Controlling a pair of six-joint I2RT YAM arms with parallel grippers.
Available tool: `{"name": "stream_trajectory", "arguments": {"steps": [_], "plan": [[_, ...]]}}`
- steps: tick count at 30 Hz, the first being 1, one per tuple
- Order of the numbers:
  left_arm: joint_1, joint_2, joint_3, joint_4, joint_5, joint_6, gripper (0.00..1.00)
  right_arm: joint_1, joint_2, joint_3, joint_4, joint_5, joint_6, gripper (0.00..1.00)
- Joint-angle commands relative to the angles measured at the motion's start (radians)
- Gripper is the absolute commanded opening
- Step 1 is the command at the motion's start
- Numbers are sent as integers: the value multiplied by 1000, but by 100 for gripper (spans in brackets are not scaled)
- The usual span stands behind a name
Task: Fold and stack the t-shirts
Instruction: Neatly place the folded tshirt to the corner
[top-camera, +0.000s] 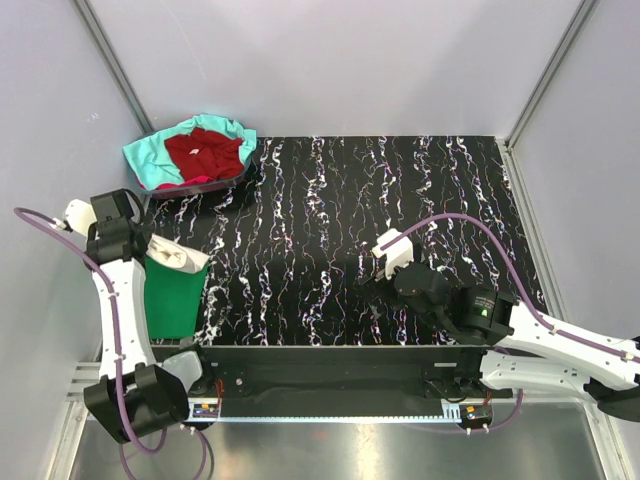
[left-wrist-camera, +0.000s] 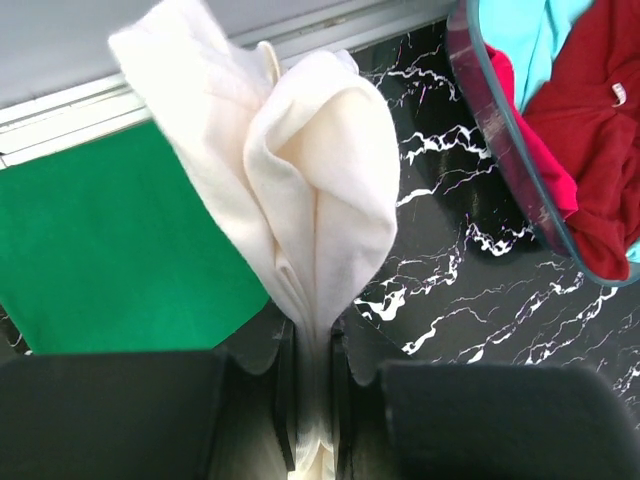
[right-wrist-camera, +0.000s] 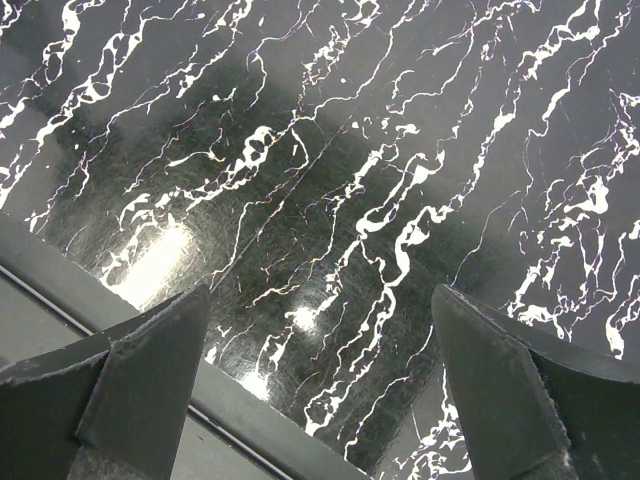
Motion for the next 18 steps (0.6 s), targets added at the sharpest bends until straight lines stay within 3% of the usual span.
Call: {"name": "stream_trajectory", "arguments": {"steps": [1, 9, 18], "plan": [[14, -41, 20, 35, -49, 1, 0, -5, -13, 3, 16, -22, 27, 100], [15, -103, -41, 6, -58, -71, 0, -5, -19, 2, 18, -28, 26, 100], [17, -110, -101, 25, -55, -22, 0, -5, -36, 0, 13, -27, 24, 100]]}}
